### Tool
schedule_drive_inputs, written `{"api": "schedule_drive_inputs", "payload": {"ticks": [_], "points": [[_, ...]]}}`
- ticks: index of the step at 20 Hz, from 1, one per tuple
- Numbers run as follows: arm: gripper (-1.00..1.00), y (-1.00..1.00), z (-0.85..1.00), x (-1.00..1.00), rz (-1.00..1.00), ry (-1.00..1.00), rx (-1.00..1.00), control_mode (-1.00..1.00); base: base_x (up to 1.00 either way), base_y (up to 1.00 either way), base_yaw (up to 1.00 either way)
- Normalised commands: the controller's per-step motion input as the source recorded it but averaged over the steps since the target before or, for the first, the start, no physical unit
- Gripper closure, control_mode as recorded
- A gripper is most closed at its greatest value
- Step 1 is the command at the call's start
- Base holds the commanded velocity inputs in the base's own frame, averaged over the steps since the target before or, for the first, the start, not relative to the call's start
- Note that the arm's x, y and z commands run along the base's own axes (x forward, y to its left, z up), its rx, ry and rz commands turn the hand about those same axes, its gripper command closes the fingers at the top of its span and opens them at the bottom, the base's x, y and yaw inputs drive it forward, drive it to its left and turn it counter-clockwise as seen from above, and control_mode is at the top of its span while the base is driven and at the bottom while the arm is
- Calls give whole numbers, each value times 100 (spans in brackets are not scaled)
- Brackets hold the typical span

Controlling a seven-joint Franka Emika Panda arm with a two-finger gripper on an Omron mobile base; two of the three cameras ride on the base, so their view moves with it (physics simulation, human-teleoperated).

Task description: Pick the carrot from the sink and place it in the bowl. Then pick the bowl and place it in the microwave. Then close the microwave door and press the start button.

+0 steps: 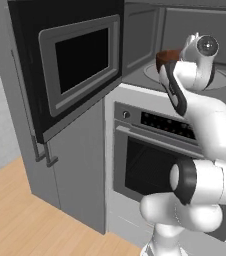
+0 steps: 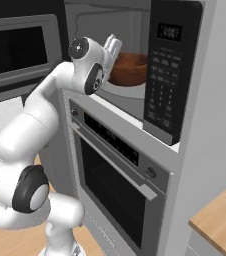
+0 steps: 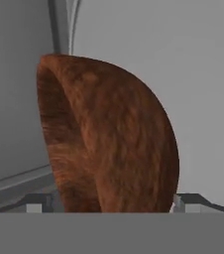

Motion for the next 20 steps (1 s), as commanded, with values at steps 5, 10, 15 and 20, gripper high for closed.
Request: {"api": "schedule_drive_inputs", "payload": {"ticks": [5,10,15,20], "points": [[-100,34,3,-58,9,-21,0,-100,0,0,0],[-100,4,73,-100,11,-20,-5,-100,0,0,0],[-100,3,63,-100,14,-11,-7,-100,0,0,0],[-100,12,30,-100,14,-3,-4,-100,0,0,0]]}}
